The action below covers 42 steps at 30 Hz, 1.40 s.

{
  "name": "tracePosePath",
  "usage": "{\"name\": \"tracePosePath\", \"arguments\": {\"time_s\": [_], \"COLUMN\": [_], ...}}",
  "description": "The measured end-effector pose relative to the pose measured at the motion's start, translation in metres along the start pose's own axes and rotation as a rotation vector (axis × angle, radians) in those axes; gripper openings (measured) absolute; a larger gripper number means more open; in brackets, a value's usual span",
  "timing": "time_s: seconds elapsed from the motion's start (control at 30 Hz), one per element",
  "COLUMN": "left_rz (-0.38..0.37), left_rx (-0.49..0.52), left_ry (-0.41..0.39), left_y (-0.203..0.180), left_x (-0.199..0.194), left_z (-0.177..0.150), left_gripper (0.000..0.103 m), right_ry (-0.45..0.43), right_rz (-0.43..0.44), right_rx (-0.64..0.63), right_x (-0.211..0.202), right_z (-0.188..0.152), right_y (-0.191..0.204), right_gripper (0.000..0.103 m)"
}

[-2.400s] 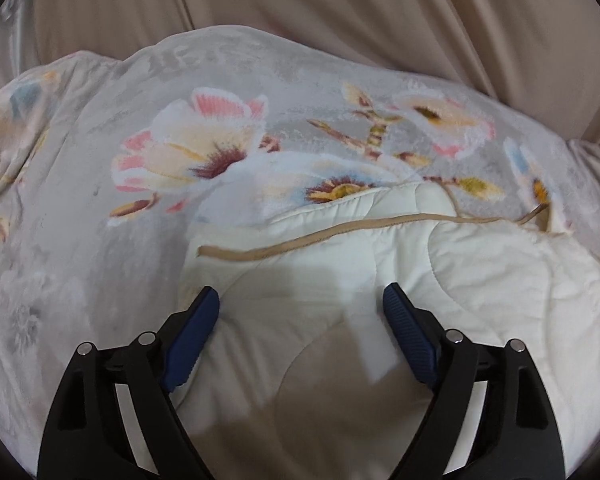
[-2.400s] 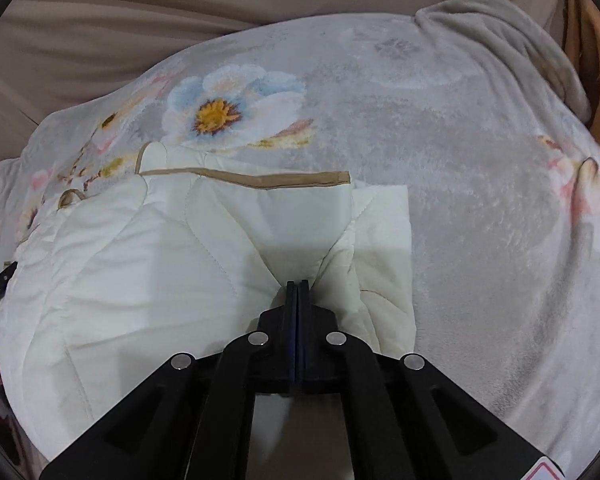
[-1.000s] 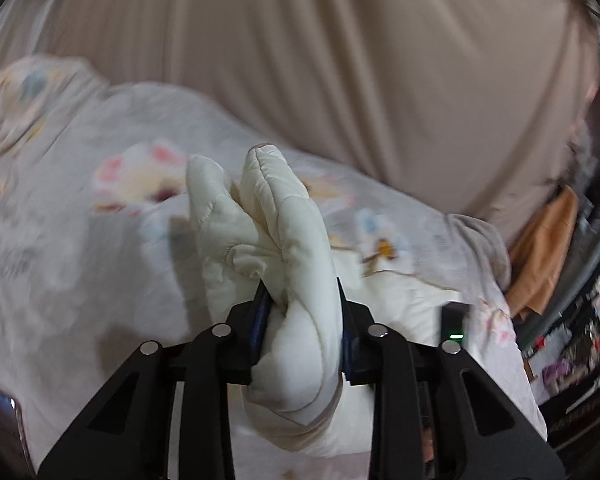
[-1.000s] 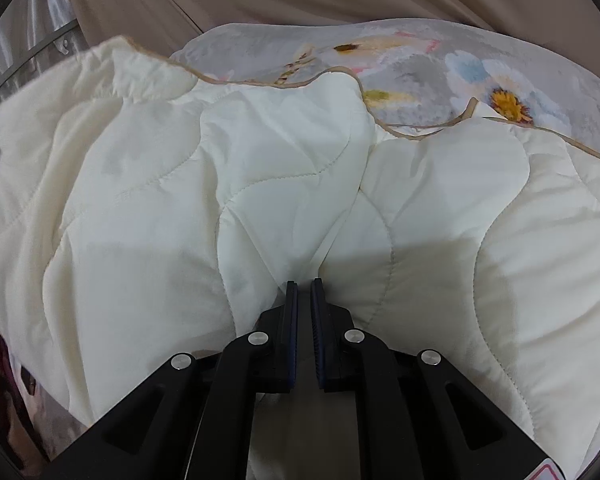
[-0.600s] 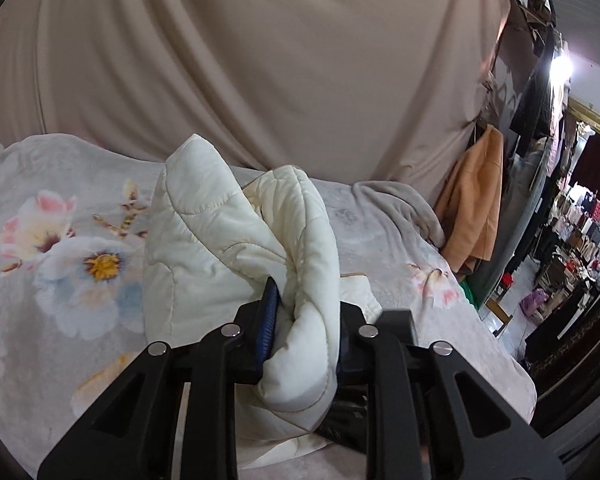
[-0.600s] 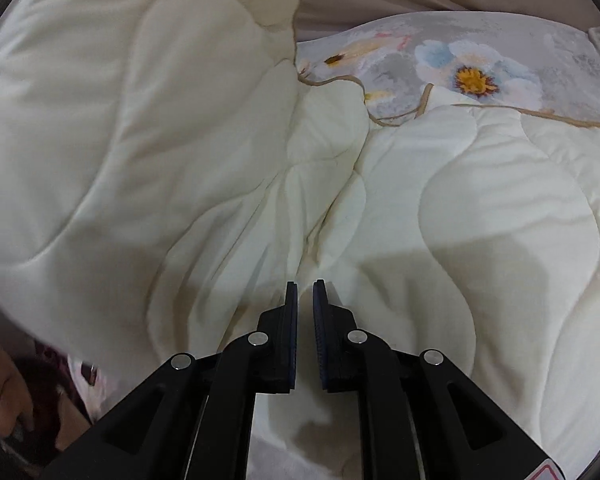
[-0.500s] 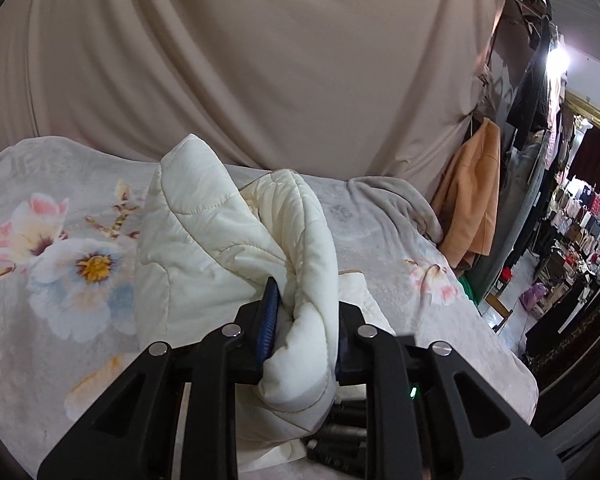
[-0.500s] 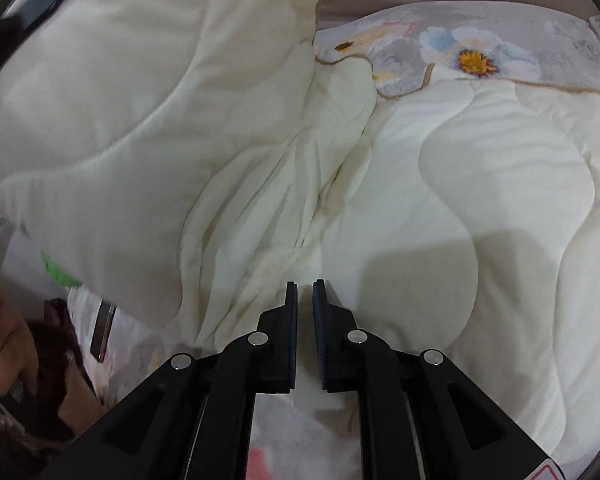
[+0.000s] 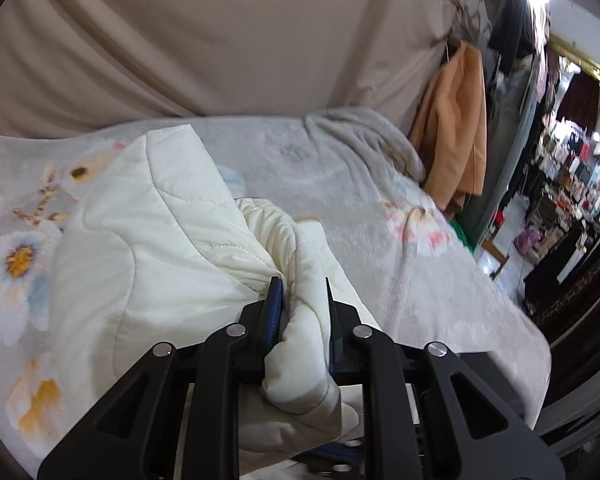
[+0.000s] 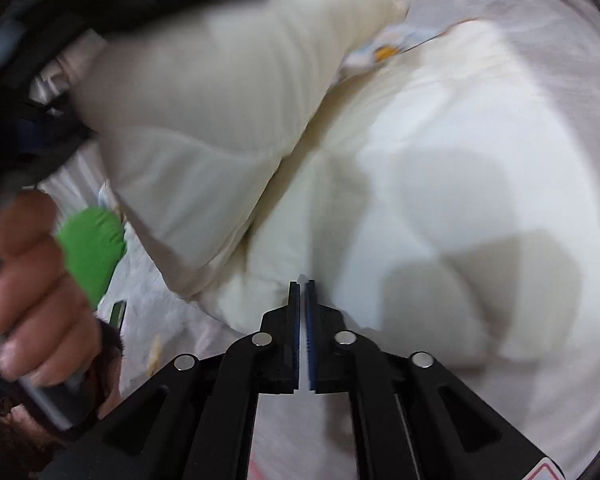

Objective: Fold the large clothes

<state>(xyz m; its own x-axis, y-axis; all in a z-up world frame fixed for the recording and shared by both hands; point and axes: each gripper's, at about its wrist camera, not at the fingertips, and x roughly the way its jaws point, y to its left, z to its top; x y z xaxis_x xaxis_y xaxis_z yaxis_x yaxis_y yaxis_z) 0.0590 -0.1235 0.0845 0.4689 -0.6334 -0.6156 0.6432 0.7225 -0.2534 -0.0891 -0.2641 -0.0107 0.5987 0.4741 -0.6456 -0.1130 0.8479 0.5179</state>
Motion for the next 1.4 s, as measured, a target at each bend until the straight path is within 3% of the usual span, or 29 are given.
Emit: {"name": "tracePosePath", "arguments": {"time_s": [0.17, 0.33, 0.47, 0.53, 0.63, 0.7, 0.8, 0.87, 0.93, 0.97, 1.0, 1.03, 1.2, 1.33, 1.4], "left_rz": [0.037, 0.037, 0.117, 0.103, 0.053, 0.041, 0.064, 0.06, 0.067, 0.068, 0.075, 0.091, 0.164, 0.214, 0.218], "left_rx": [0.046, 0.043, 0.154, 0.145, 0.111, 0.126, 0.153, 0.141, 0.091, 0.059, 0.014, -0.02, -0.205, -0.271, -0.294], "left_ry": [0.073, 0.144, 0.112, 0.105, 0.092, 0.042, -0.027, -0.073, -0.117, -0.13, -0.142, -0.146, -0.118, -0.092, -0.083], "left_y": [-0.024, -0.03, -0.044, -0.042, -0.039, -0.042, -0.045, -0.04, -0.025, -0.016, -0.001, 0.009, 0.066, 0.091, 0.098], "left_x": [0.052, 0.092, 0.104, 0.101, 0.086, 0.061, 0.02, -0.01, -0.038, -0.049, -0.061, -0.067, -0.082, -0.083, -0.081], "left_z": [-0.015, -0.035, -0.052, -0.05, -0.041, -0.033, -0.025, -0.02, -0.016, -0.016, -0.017, -0.017, -0.04, -0.061, -0.067], "left_gripper": [0.017, 0.016, 0.016, 0.017, 0.021, 0.025, 0.039, 0.054, 0.069, 0.071, 0.073, 0.075, 0.075, 0.075, 0.075], "right_ry": [-0.096, -0.123, -0.124, -0.159, -0.232, -0.279, -0.329, -0.349, -0.373, -0.374, -0.367, -0.353, -0.268, -0.168, -0.119], "right_rz": [-0.089, -0.124, -0.114, -0.107, -0.084, -0.06, -0.023, -0.03, -0.025, -0.017, -0.008, 0.003, 0.003, 0.028, -0.005], "right_rx": [0.065, 0.074, 0.126, 0.121, 0.127, 0.151, 0.143, 0.084, 0.033, 0.02, 0.014, 0.014, 0.071, 0.107, 0.084], "right_x": [-0.04, -0.046, -0.052, -0.06, -0.073, -0.081, -0.098, -0.107, -0.114, -0.114, -0.111, -0.106, -0.069, -0.037, -0.02], "right_z": [-0.016, -0.028, -0.031, -0.031, -0.03, -0.029, -0.021, -0.008, 0.007, 0.012, 0.021, 0.032, 0.074, 0.091, 0.095], "right_y": [-0.031, -0.041, -0.07, -0.07, -0.073, -0.078, -0.073, -0.059, -0.044, -0.038, -0.033, -0.029, -0.023, -0.013, -0.005], "right_gripper": [0.01, 0.01, 0.01, 0.01, 0.012, 0.016, 0.023, 0.032, 0.053, 0.059, 0.067, 0.068, 0.07, 0.071, 0.071]}}
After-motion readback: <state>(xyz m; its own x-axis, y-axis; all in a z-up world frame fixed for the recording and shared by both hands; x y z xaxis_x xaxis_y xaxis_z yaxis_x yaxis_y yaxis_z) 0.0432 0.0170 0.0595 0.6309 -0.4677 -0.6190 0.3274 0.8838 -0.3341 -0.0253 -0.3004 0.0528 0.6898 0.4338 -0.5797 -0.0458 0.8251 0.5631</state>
